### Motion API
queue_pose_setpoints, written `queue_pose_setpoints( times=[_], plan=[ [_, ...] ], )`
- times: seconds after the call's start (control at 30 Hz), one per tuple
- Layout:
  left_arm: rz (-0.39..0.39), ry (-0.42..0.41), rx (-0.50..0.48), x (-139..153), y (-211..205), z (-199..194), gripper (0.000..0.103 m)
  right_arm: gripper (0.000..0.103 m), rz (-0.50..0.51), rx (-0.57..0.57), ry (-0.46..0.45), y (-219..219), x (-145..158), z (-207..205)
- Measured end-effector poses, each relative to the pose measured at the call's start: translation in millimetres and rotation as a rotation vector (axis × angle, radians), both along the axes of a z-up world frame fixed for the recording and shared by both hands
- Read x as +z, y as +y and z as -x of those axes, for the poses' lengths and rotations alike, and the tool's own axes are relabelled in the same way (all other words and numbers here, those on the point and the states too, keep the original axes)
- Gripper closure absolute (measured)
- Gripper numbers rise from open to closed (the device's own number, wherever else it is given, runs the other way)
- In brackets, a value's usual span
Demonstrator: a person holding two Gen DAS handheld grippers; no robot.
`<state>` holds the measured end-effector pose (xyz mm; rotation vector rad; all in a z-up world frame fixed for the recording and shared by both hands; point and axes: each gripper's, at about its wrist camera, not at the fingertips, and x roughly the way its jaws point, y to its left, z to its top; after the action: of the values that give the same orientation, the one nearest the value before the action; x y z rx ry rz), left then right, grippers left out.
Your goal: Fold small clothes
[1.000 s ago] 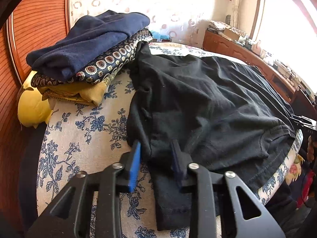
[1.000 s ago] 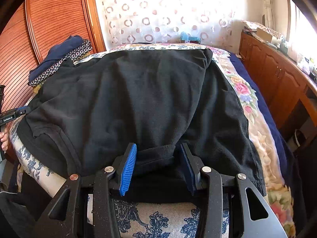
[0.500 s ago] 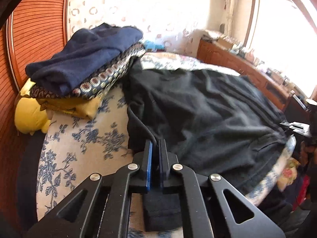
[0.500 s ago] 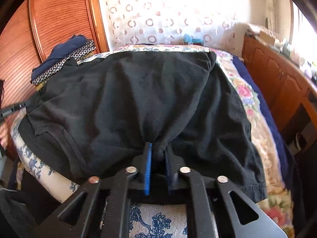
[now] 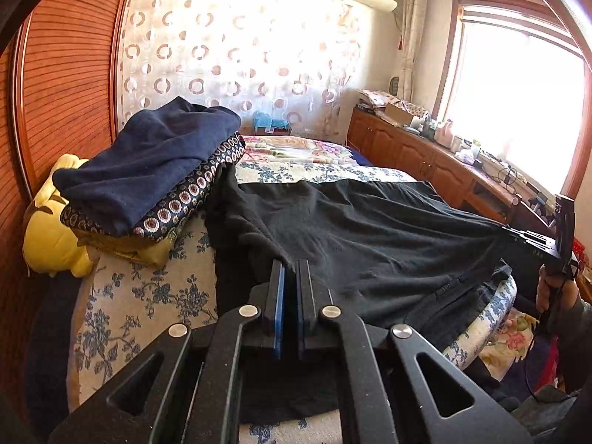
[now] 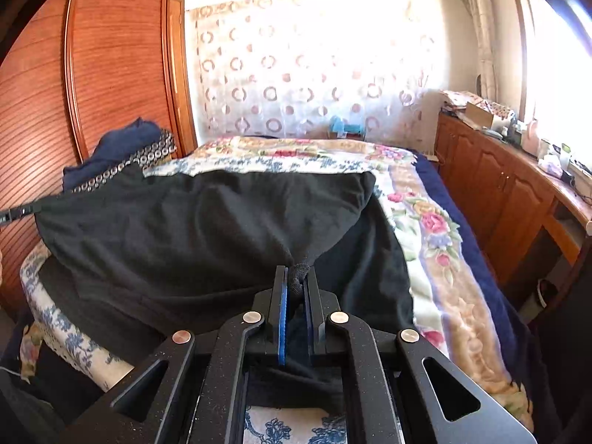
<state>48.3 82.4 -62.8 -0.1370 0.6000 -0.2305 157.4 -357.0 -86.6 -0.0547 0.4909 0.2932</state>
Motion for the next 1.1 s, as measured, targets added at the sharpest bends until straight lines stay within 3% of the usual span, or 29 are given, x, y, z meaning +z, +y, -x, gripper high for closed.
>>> queue_pose_setpoints(
  times=[0.4,0.73,1.1],
  plan=[
    [0.072,0.054,0.025,-29.0,4.4,29.0,0.097,0.096,0.001,-0.024,-0.006,-12.6,13.3,18.3],
    [0.063,0.181,0.035,-75.9,0.9,32.0,0.097,0.096,0.045,-0.028,0.160,-12.7,-26.6,14.3],
    [0.033,0.192,0.045,-76.7,-6.2,25.6,0.096,0.096,0.043,-0.019,0.192,-15.3,-28.6,5.1]
  ],
)
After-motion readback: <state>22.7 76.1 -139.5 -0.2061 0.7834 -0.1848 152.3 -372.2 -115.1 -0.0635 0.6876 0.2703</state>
